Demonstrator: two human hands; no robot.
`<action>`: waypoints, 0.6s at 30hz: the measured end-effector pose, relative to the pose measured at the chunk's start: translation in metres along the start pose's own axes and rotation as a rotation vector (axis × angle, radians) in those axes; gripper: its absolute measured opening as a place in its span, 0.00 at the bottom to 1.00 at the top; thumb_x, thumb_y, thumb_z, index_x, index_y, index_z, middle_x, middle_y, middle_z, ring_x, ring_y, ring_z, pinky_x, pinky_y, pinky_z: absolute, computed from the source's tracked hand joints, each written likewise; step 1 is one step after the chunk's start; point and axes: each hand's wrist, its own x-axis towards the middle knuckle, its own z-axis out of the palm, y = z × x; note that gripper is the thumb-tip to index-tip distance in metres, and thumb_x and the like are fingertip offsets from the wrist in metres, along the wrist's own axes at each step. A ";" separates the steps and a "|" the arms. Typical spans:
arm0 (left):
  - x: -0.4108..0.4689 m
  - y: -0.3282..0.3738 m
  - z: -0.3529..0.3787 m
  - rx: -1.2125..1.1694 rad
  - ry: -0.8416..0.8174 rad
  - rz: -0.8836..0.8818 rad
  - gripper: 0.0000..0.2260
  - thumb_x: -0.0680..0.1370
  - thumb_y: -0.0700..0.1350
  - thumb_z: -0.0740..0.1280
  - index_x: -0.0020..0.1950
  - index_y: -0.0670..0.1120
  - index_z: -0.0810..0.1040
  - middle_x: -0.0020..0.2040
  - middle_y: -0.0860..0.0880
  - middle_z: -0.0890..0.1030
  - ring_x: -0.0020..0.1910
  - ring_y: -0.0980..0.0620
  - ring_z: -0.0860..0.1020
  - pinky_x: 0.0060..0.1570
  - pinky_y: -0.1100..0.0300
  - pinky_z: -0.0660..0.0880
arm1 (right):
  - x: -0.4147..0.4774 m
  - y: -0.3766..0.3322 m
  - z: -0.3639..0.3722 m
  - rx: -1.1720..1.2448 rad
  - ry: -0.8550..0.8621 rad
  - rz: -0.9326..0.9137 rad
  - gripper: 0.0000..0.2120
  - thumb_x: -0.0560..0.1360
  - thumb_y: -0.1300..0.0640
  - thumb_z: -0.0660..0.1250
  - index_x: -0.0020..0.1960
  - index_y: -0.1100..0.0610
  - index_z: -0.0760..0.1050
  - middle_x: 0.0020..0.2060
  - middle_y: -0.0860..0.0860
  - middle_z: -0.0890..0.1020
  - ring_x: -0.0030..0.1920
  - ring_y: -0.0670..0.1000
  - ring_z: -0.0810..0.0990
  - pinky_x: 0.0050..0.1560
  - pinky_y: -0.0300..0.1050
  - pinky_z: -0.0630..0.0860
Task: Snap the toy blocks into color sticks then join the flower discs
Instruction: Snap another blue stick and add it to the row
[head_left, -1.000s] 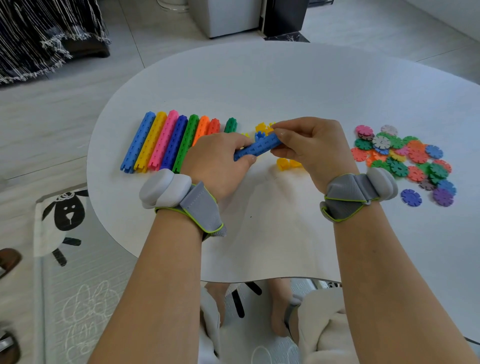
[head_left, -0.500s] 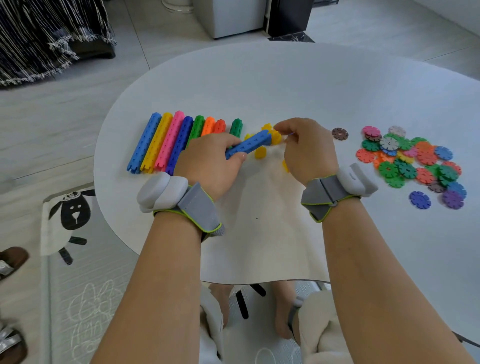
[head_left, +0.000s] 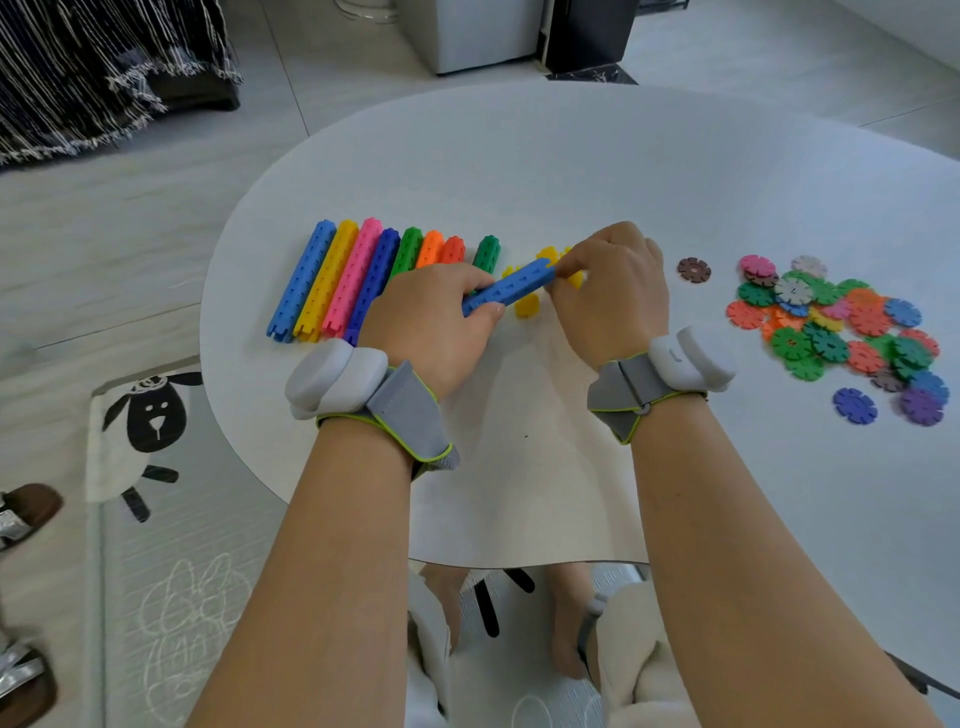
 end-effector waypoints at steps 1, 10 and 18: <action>0.000 0.000 0.000 -0.002 0.001 -0.001 0.11 0.78 0.50 0.62 0.60 0.53 0.77 0.49 0.52 0.81 0.44 0.52 0.74 0.45 0.58 0.71 | 0.001 -0.001 -0.003 0.059 0.028 0.009 0.06 0.75 0.57 0.66 0.48 0.56 0.81 0.51 0.52 0.77 0.54 0.54 0.73 0.48 0.36 0.63; -0.002 0.005 0.000 0.001 0.008 0.009 0.11 0.78 0.50 0.62 0.58 0.53 0.78 0.49 0.50 0.81 0.45 0.50 0.75 0.45 0.57 0.72 | -0.004 -0.006 -0.022 1.007 -0.070 0.334 0.03 0.75 0.66 0.65 0.45 0.59 0.73 0.40 0.58 0.82 0.41 0.55 0.85 0.41 0.46 0.82; -0.002 0.009 0.001 -0.022 0.019 0.033 0.11 0.78 0.49 0.63 0.58 0.52 0.79 0.48 0.49 0.81 0.46 0.49 0.76 0.47 0.55 0.73 | -0.003 0.000 -0.024 1.149 -0.121 0.351 0.05 0.77 0.66 0.63 0.47 0.65 0.77 0.41 0.60 0.81 0.42 0.55 0.84 0.44 0.45 0.81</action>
